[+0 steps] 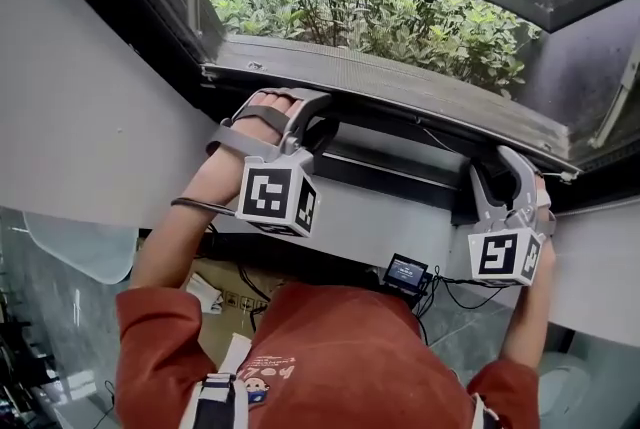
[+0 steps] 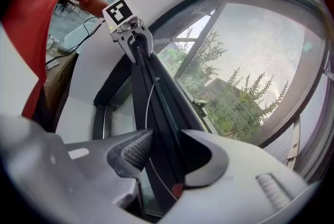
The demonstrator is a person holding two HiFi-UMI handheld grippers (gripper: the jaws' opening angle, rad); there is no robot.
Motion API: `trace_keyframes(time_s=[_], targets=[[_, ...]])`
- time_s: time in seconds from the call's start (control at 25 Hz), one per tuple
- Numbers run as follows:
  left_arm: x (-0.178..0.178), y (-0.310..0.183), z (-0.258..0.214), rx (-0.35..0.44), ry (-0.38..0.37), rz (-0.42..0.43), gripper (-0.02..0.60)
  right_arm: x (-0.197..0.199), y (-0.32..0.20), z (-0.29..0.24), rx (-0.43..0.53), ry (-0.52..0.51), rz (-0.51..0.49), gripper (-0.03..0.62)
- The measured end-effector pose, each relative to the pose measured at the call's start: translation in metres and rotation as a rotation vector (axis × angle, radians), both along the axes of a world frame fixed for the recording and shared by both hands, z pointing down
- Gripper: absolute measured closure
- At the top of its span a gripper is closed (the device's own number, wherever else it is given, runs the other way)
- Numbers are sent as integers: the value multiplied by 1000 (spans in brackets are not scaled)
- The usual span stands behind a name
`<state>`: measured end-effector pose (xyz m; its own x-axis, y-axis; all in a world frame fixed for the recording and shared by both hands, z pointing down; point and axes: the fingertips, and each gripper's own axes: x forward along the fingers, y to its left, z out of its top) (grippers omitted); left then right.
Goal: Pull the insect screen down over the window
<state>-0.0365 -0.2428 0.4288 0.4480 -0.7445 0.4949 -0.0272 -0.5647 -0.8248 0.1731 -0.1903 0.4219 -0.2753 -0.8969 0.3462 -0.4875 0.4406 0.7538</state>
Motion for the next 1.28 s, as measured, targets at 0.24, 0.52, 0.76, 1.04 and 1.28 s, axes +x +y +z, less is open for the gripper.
trace_keyframes(time_s=[0.24, 0.52, 0.76, 1.04, 1.28], targets=[[0, 4, 5, -56, 6, 2, 426, 0, 0, 8, -8, 35, -6, 419], [1, 1, 7, -40, 19, -2, 419, 2, -3, 11, -9, 91, -14, 413], [-1, -1, 7, -10, 5, -7, 419, 0, -4, 11, 0, 85, -6, 414], [1, -2, 2, 24, 24, 0, 419, 2, -4, 5, 51, 66, 2, 413], [1, -2, 0, 40, 67, 0, 419, 1, -5, 3, 58, 45, 15, 413]])
